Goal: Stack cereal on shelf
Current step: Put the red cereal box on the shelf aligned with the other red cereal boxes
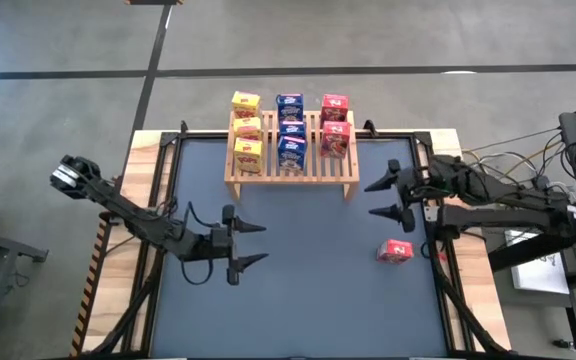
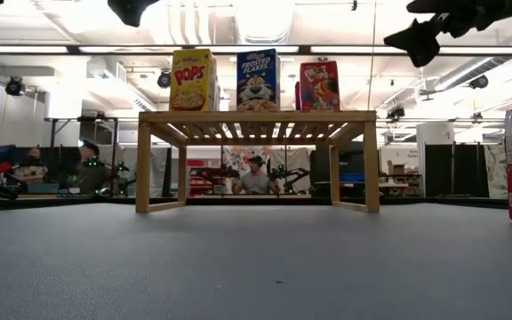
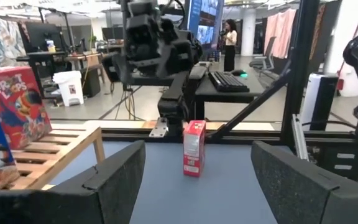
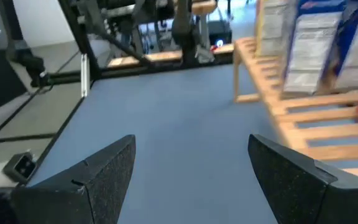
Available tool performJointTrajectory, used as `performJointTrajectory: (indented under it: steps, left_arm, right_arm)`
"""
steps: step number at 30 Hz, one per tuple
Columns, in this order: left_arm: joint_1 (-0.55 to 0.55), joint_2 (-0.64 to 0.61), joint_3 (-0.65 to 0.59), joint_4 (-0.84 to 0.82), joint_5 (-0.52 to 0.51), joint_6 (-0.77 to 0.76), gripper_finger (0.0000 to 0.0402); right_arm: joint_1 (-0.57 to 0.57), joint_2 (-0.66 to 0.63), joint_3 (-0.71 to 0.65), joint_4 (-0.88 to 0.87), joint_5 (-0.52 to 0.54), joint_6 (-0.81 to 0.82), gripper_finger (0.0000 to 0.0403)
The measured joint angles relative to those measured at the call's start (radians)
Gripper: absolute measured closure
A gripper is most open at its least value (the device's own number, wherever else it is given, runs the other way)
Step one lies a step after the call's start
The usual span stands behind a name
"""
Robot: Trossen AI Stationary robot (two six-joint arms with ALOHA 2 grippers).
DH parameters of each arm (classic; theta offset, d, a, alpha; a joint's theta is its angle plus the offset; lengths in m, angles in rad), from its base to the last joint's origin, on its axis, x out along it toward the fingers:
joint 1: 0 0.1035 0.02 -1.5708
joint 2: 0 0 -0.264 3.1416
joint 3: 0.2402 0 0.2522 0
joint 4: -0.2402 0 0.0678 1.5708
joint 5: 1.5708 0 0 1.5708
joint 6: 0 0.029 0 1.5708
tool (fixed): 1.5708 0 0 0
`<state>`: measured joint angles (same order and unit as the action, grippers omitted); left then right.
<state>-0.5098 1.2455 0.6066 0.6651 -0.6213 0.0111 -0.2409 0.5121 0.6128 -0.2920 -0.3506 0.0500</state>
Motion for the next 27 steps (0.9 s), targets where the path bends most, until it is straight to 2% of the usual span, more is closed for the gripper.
performJointTrajectory:
  steps: [9,13,18,23,27]
  left_arm:
    - [0.021,0.018,0.018,0.001,0.0,0.007,0.0125]
    - [0.023,0.018,0.015,-0.001,0.0,0.005,0.0125]
    - [0.023,0.018,0.013,-0.001,0.002,0.003,0.0125]
    - [0.023,0.021,0.012,-0.019,0.002,0.002,0.0125]
    - [0.023,0.045,0.012,-0.022,0.002,-0.001,0.0125]
  right_arm:
    - [0.294,0.104,0.004,-0.064,0.222,0.073,0.0104]
    - [0.409,0.182,0.077,-0.263,0.333,0.156,0.0104]
    - [0.544,0.281,0.235,-0.551,0.407,0.313,0.0105]
    - [0.657,0.361,0.339,-0.85,0.506,0.523,0.011]
    - [0.74,0.385,0.346,-0.856,0.512,0.634,0.0114]
